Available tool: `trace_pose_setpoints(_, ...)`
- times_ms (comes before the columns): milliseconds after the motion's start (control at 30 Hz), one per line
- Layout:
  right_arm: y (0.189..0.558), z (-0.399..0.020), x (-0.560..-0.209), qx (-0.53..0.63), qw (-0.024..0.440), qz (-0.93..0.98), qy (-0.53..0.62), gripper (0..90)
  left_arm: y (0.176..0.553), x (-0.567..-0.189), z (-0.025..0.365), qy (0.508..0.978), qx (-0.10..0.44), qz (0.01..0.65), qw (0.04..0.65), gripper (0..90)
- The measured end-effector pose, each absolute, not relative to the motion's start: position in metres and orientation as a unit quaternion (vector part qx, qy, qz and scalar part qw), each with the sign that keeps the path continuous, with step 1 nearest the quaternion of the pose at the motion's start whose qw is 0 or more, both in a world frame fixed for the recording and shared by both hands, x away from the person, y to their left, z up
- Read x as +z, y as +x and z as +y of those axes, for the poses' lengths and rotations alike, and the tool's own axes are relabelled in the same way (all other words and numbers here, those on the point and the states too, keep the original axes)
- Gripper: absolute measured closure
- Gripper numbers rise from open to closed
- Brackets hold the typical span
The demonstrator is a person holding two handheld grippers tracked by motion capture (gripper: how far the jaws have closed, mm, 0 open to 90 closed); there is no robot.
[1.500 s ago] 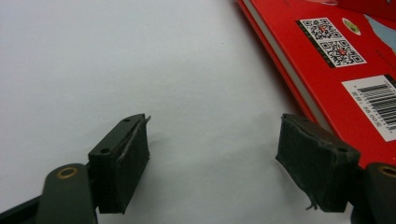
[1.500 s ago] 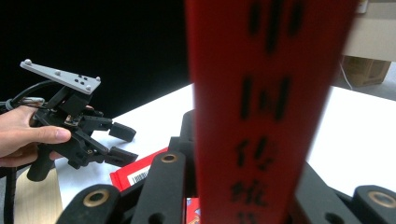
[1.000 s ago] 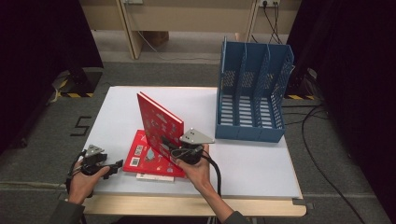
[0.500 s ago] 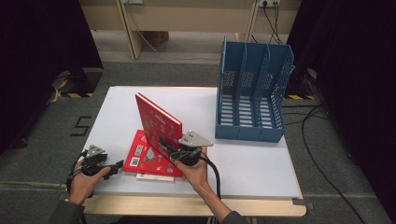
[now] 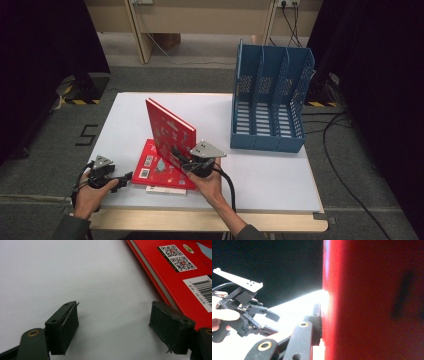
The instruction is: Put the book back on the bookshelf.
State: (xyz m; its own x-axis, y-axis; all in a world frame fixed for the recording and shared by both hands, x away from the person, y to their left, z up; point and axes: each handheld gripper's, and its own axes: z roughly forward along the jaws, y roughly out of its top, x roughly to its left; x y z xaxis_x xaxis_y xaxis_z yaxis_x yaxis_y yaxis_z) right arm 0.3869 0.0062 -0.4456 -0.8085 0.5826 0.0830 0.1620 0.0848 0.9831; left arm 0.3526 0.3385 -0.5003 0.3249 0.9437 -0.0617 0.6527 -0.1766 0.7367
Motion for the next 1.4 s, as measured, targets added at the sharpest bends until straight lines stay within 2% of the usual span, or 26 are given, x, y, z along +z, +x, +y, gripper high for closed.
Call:
trace_pose_setpoints(733,0.385,-0.011,-0.430,0.613,0.157,0.730,0.259,79.5,0.352,-0.500,0.339,0.739,0.210,0.539,0.346,22.4)
trace_pose_setpoints(1400,0.379,-0.040,-0.407,0.622,0.176,0.714,0.270,79.5,0.352,-0.500,0.340,0.742,0.209,0.537,0.342,22.5)
